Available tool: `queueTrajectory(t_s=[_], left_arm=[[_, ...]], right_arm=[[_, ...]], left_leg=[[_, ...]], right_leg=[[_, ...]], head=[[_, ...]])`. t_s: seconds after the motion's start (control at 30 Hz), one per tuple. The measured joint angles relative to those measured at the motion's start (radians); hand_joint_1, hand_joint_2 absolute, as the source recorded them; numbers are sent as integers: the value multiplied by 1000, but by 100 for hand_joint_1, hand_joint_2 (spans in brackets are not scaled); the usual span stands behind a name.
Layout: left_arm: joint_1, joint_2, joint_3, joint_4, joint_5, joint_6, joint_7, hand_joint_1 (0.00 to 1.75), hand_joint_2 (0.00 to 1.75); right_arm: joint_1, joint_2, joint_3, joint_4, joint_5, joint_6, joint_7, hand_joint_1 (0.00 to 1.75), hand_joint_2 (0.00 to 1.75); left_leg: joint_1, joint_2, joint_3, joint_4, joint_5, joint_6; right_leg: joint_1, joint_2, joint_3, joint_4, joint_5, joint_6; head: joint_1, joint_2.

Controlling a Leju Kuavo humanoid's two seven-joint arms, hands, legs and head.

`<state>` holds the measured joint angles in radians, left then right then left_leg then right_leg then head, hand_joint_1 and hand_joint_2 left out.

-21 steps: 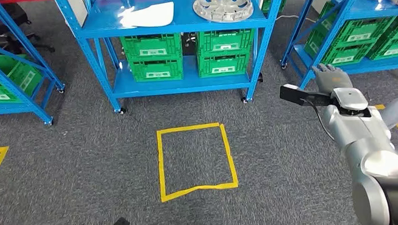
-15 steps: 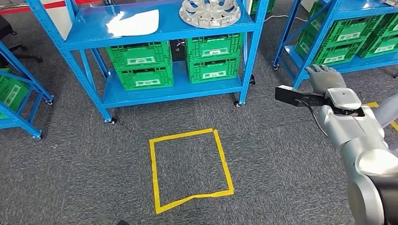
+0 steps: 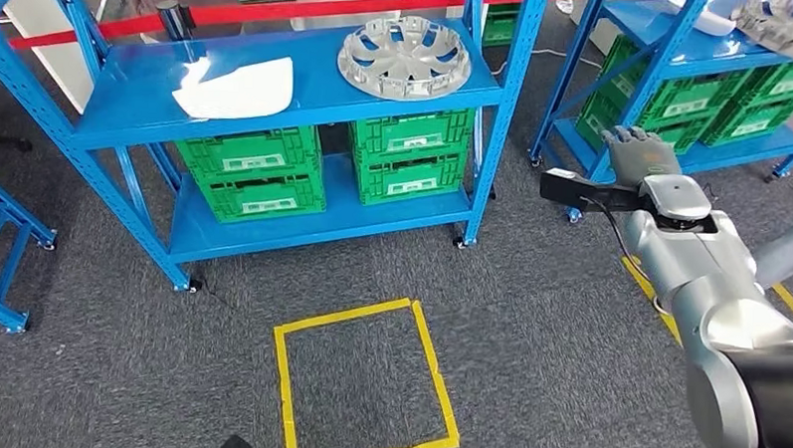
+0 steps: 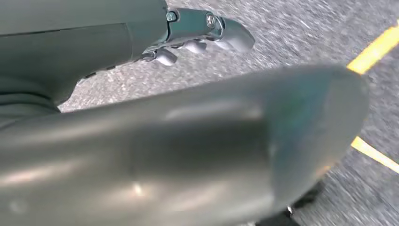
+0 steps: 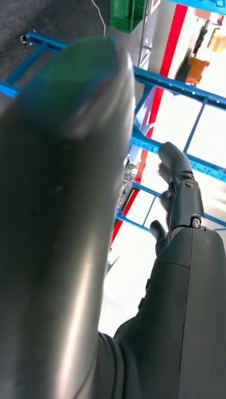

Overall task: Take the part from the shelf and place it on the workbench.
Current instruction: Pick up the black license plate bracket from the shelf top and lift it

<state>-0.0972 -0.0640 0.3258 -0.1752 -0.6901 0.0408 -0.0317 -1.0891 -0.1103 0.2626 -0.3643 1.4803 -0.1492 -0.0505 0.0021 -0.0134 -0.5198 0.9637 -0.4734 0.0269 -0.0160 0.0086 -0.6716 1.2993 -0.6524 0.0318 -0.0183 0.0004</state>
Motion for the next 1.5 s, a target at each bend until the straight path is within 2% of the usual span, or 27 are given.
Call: queueTrajectory(t_s=[0.03,0.07,0.1,0.17,0.2,0.23,0.3,0.37,0.4,0.47,0.53,0.57,0.6,0.63,0.7,0.73,0.77,0.83,0.9,0.97,1.03,1.07,1.13,1.2,1.37,1.43,1.5], left_arm=[[3,-1,0,1,0,0,-1,0,0],[7,-3,0,2,0,0,-2,0,0],[9,-5,0,3,0,0,-3,0,0],[9,-4,0,4,1,1,-7,0,0],[8,-3,0,3,1,2,-8,0,0],[8,0,0,2,-1,3,-8,0,0],[5,4,0,-2,-9,1,-7,0,0],[-3,7,0,-2,-20,-2,-3,0,0],[-5,7,0,-2,-24,-4,-1,0,0],[-7,4,0,-1,-32,-9,2,0,0],[-6,3,0,0,-44,-16,2,0,0],[-7,2,0,1,-51,-21,1,0,0],[-9,2,0,1,-58,-26,0,0,0],[-11,6,-1,1,-64,-32,0,0,0],[-15,11,-3,1,-73,-42,0,0,0],[-18,13,-4,1,-76,-44,1,0,0],[-22,12,-4,1,-77,-45,1,0,0],[-32,6,-6,-1,-80,-45,1,0,0],[-37,2,-6,-2,-84,-45,0,0,0],[-37,2,-7,-2,-88,-45,0,0,0],[-37,1,-7,-2,-92,-45,-4,0,0],[-38,1,-7,-2,-93,-45,-7,0,0],[-42,1,-7,-2,-94,-45,-11,0,0],[-46,0,-7,-3,-95,-44,-10,0,0],[-39,2,-7,-3,-93,-34,-6,0,0],[-39,2,-7,-3,-90,-30,-6,0,0],[-38,2,-7,-2,-90,-28,-1,0,0]], right_arm=[[2,0,0,0,-2,0,-1,0,0],[3,0,0,1,-4,0,-2,0,0],[5,0,1,1,-5,0,-2,0,0],[8,1,2,6,-6,-2,-3,0,0],[8,2,3,6,-6,-4,-4,0,0],[5,6,4,3,-7,-8,-6,0,0],[-10,24,8,-7,-10,-16,-15,0,0],[-22,50,17,-14,-13,-20,-27,0,0],[-21,66,22,-15,-13,-19,-30,0,0],[-12,91,32,-18,-16,-18,-38,0,0],[-3,118,41,-23,-22,-17,-51,0,0],[0,138,47,-28,-27,-15,-59,0,0],[3,161,54,-34,-31,-12,-66,0,0],[8,187,63,-41,-35,-6,-71,0,0],[23,245,85,-54,-41,7,-73,0,0],[32,268,96,-60,-43,13,-70,0,0],[38,288,104,-67,-46,17,-69,0,0],[42,311,116,-89,-64,22,-65,0,0],[34,319,133,-107,-91,25,-66,0,0],[33,326,155,-113,-112,29,-78,0,0],[44,346,178,-119,-128,37,-88,0,0],[49,362,191,-126,-135,42,-88,0,0],[55,395,219,-146,-155,61,-78,0,0],[57,419,251,-169,-186,87,-59,0,0],[52,454,358,-223,-285,118,-20,0,0],[45,463,396,-232,-306,120,-14,0,0],[43,465,421,-233,-314,120,-7,0,0]], left_leg=[[3,-2,34,-6,-23,-3],[6,-3,69,-11,-47,-6],[8,-4,100,-15,-72,-9],[5,-8,160,-19,-126,-17],[0,-9,187,-29,-153,-21],[-5,-10,213,-29,-163,-26],[-10,-5,210,27,-134,-34],[-8,3,129,175,-84,-44],[-6,7,73,246,-88,-51],[-5,9,-31,323,-170,-56],[-9,9,-101,317,-272,-48],[-13,9,-121,286,-289,-38],[-19,9,-133,239,-265,-23],[-31,8,-139,174,-180,0],[-58,-9,-139,60,22,39],[-68,-18,-135,28,92,47],[-71,-27,-131,19,111,46],[-61,-28,-113,9,107,36],[-48,-27,-93,-1,94,31],[-40,-24,-75,1,73,28],[-33,-21,-57,9,48,23],[-30,-20,-48,15,35,19],[-26,-18,-31,31,5,11],[-24,-21,-25,46,-19,-1],[-21,-16,-31,65,-49,-33],[-15,-4,-76,157,-91,-47],[-2,1,-154,290,-133,-61]], right_leg=[[0,-2,-34,-28,-26,1],[0,-4,-58,-77,-15,2],[-1,-7,-72,-144,48,3],[-1,-23,-82,-273,240,5],[-1,-31,-78,-304,306,2],[-4,-32,-71,-313,331,-3],[-10,-19,-45,-299,312,-20],[-8,-7,-16,-296,288,-38],[-4,-4,0,-297,273,-46],[3,4,34,-296,245,-56],[13,10,70,-295,223,-65],[20,12,87,-294,212,-70],[27,15,104,-294,200,-74],[31,19,116,-295,187,-79],[37,31,135,-296,162,-82],[37,37,141,-297,151,-82],[39,42,147,-297,141,-78],[44,38,152,-293,121,-71],[46,23,121,-228,88,-56],[37,8,35,-89,48,-40],[26,5,-47,-1,55,-28],[22,3,-61,-16,90,-24],[15,2,-41,-136,194,-19],[14,4,-3,-239,243,-27],[10,4,24,-276,223,-61],[4,0,40,-285,218,-68],[1,-5,51,-287,208,-69]], head=[[2,0],[4,0],[6,0],[14,0],[17,0],[20,0],[16,0],[5,0],[1,0],[-6,0],[-9,0],[-10,0],[-11,0],[-9,0],[-5,0],[-5,0],[-6,0],[-12,0],[-11,0],[-8,0],[-7,0],[-7,0],[-7,0],[-7,0],[-12,0],[-18,0],[-21,0]])
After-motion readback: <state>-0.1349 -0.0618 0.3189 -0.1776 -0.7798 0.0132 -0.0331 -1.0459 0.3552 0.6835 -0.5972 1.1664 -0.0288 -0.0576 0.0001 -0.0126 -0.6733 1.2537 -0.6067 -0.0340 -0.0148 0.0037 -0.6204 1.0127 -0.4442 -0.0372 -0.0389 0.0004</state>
